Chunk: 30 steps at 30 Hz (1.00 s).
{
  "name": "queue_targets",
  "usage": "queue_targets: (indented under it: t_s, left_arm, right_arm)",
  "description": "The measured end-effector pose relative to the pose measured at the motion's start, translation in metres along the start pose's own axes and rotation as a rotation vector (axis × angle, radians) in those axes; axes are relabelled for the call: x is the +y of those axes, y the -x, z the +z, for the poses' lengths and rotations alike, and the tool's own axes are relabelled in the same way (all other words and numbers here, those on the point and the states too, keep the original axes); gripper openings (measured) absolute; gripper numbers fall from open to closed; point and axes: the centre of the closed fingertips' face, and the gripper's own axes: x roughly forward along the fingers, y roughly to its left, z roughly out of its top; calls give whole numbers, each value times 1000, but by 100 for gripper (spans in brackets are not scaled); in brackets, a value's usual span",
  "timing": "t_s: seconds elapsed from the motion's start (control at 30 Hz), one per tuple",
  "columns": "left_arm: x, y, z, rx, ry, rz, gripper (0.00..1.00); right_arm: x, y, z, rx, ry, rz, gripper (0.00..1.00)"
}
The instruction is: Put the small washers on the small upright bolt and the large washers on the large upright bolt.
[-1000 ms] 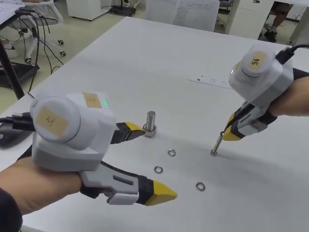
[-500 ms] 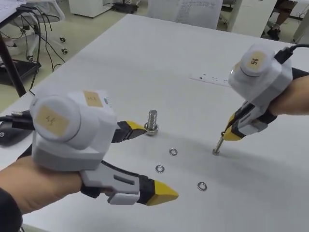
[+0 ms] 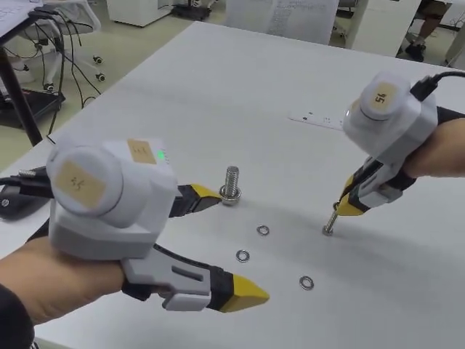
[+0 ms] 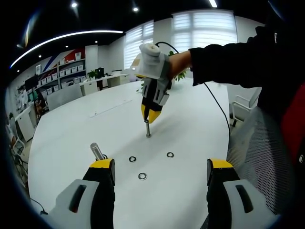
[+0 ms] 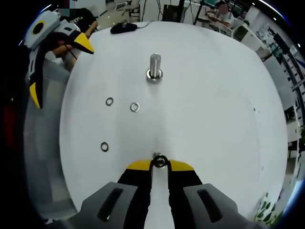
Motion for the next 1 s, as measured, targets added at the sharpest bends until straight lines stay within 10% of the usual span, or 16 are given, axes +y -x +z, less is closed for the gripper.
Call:
queue_targets:
  t_s: [1.0]
  left_arm:
    - [3,-2,-3,11,10,8,78]
  right_arm:
    - [5,-41,-13,17,-21,37,13]
